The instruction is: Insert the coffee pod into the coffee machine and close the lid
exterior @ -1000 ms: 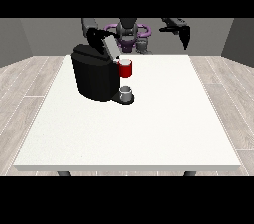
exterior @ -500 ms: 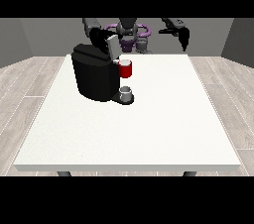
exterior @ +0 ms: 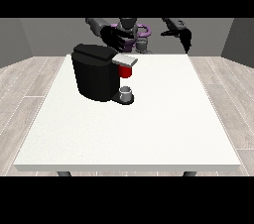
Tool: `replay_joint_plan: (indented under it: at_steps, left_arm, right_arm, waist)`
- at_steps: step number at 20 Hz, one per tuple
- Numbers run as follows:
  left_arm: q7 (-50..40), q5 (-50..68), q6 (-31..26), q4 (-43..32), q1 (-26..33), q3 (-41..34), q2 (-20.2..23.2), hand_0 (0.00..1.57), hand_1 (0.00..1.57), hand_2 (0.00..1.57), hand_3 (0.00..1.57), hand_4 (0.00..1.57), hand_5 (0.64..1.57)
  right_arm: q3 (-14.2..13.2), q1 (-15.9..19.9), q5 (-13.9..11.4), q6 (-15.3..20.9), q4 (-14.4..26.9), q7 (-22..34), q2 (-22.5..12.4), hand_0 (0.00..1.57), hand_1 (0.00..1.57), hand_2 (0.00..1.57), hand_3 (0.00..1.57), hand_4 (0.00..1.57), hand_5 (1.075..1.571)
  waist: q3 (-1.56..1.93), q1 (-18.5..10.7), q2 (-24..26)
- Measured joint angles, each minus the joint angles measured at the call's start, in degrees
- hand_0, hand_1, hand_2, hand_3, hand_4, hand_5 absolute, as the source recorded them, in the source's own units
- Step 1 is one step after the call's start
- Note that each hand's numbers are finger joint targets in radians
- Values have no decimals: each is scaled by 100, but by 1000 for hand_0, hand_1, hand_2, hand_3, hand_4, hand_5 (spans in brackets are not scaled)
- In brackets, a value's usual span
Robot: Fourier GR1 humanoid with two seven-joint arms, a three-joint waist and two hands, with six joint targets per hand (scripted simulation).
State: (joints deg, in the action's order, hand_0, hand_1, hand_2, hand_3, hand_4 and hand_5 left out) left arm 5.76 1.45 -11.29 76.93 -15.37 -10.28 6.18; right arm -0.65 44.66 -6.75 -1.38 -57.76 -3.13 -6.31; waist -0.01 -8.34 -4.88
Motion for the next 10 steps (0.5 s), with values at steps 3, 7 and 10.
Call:
replay_joint_plan:
  at_steps: [3,7,10]
  left_arm:
    - [31,62,-5,-135,-24,-65,62,0,0,0,0,154,1571]
    - [-42,111,-51,-27,-26,-2,90,0,0,0,0,121,1571]
    - [120,64,17,-8,14,32,49,0,0,0,0,202,1571]
  right_arm:
    - [82,81,-82,6,-26,83,112,0,0,0,0,116,1571]
    - [25,196,-100,-15,65,27,145,0,0,0,0,30,1571]
    - [49,137,-46,-100,-19,-165,247,0,0,0,0,178,1571]
  waist:
    - [-1,78,66]
    - [0,30,107]
    - [1,104,155]
